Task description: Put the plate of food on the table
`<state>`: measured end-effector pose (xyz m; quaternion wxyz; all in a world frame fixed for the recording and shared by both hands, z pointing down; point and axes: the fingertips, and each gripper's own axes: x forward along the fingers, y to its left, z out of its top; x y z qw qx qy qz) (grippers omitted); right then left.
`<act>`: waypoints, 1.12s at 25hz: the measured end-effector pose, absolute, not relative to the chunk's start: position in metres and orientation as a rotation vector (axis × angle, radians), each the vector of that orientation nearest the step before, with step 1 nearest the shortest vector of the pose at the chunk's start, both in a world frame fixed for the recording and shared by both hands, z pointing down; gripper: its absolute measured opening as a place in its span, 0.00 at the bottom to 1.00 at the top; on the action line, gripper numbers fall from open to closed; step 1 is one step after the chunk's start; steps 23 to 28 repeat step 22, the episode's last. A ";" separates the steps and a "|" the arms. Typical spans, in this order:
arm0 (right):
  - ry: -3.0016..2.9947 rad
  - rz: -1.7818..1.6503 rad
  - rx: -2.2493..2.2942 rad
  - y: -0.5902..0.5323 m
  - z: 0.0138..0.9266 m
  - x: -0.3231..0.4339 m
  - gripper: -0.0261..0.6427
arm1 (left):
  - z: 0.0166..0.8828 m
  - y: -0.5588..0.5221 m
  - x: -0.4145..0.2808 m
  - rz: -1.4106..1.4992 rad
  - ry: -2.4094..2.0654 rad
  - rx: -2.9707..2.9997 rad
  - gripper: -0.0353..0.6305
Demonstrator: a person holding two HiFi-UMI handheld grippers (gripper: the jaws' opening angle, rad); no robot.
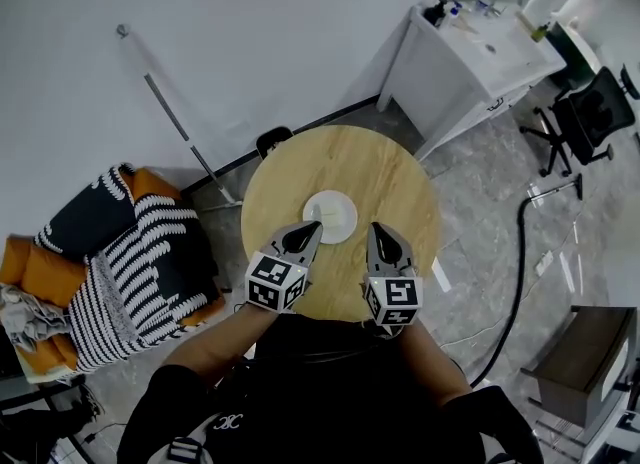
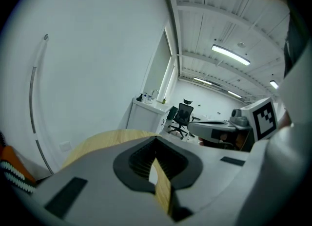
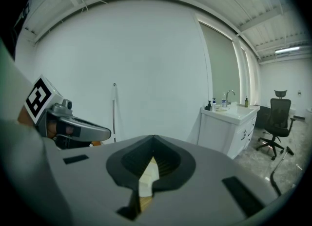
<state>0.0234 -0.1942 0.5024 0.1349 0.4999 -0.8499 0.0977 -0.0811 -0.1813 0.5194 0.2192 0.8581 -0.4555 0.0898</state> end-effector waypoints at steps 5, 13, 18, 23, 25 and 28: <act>-2.471 0.301 1.442 -0.194 0.503 0.024 0.05 | 0.518 -0.182 -0.084 0.257 -1.278 2.370 0.06; -2.475 0.324 1.415 -0.194 0.505 0.025 0.05 | 0.528 -0.177 -0.082 0.247 -1.251 2.305 0.06; -2.477 0.321 1.414 -0.195 0.507 0.027 0.05 | 0.534 -0.177 -0.083 0.251 -1.261 2.294 0.06; -2.479 0.322 1.415 -0.196 0.507 0.027 0.05 | 0.535 -0.179 -0.086 0.227 -1.271 2.283 0.06; -2.479 0.322 1.415 -0.196 0.507 0.027 0.05 | 0.535 -0.179 -0.086 0.227 -1.271 2.283 0.06; -2.479 0.322 1.415 -0.196 0.507 0.027 0.05 | 0.535 -0.179 -0.086 0.227 -1.271 2.283 0.06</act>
